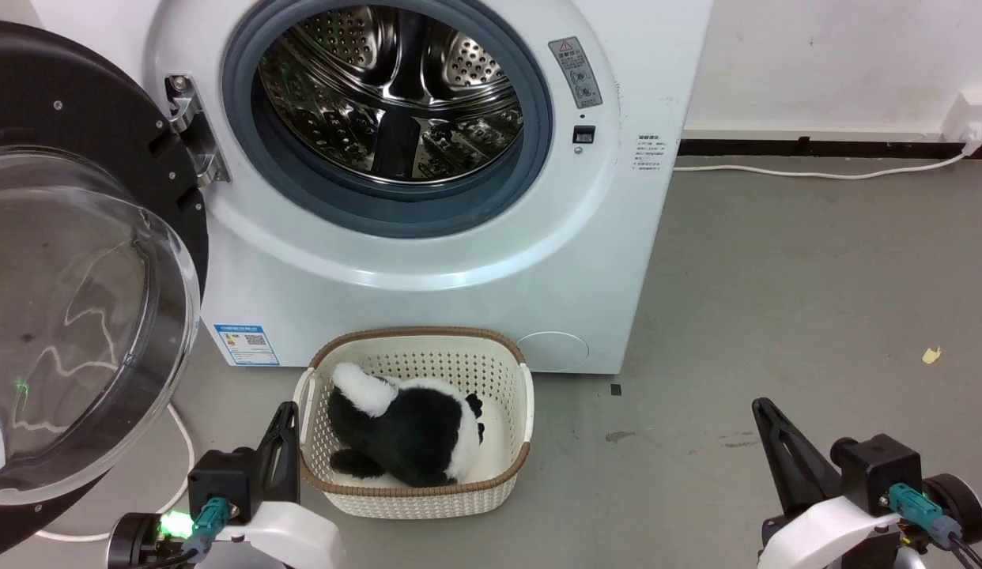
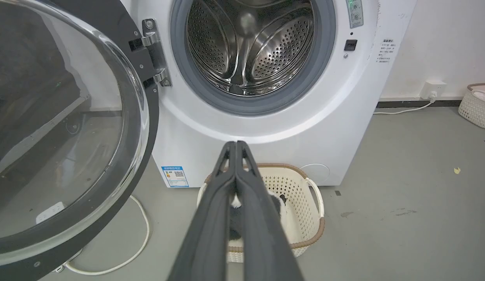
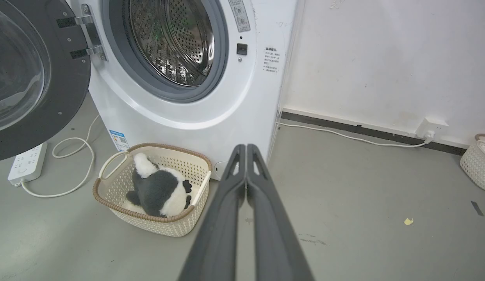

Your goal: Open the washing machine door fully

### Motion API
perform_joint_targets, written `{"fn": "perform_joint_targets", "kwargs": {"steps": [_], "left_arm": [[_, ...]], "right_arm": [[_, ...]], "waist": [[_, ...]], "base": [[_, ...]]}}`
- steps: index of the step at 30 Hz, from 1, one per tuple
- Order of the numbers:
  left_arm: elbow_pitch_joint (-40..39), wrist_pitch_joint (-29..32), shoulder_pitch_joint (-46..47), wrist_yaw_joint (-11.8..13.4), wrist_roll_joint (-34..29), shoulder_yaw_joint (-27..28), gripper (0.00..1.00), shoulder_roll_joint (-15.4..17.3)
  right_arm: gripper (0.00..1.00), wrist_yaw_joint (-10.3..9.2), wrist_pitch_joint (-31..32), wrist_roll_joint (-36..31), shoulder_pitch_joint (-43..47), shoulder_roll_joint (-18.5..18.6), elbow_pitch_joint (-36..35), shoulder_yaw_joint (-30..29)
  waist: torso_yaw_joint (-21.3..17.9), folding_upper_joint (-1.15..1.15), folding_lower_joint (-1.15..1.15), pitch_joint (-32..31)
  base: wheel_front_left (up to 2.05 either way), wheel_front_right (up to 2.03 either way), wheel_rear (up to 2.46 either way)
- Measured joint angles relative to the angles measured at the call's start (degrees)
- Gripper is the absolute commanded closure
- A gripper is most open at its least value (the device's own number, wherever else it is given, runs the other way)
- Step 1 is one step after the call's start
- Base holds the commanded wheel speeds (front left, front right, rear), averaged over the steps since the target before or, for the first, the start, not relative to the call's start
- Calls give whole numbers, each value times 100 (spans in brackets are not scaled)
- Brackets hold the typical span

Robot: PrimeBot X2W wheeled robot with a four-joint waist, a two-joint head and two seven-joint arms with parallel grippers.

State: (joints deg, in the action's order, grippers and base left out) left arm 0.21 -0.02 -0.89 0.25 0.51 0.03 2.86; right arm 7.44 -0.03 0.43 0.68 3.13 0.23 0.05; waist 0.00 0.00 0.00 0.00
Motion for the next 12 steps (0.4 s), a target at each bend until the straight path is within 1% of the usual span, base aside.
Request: {"fn": "perform_joint_targets", "kwargs": {"steps": [12], "left_arm": [[-1, 0, 0, 0, 0, -2, 100, -1]], "right_arm": [[100, 0, 0, 0, 0, 0, 0, -2]], "waist": [[0, 0, 1, 0]], "base": [[0, 0, 0]]}}
